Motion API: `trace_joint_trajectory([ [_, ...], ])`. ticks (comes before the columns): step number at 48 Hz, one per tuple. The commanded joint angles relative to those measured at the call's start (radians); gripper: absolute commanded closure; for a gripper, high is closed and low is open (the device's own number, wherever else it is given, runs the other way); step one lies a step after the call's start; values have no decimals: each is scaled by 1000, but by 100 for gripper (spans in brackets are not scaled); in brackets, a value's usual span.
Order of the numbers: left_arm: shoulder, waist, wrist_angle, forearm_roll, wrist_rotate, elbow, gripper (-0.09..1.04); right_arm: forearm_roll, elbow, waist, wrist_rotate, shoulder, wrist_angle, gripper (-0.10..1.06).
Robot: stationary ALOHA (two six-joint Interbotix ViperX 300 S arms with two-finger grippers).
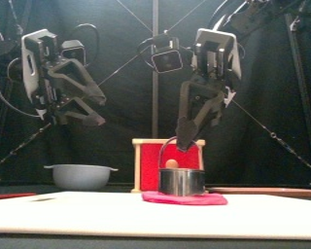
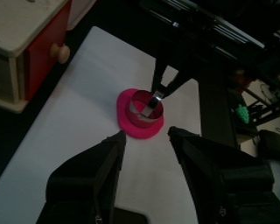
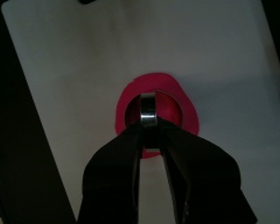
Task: Get the cutter from the drawer then cut the dough then place the extra dough in the bowl
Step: Cut the dough
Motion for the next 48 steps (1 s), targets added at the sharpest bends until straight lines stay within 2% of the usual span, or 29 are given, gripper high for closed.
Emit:
trace_joint_trajectory([
  [1,-3,0,-9,0,0,-9,12,3,9,-8,2,8,-8,42],
  [24,-3,0,-11,-3,0,-9,12,35,26,-15,0,21,-9,42],
  [48,-3,0,-9,-3,0,-9,12,29,14,-26,0,23,-9,42],
])
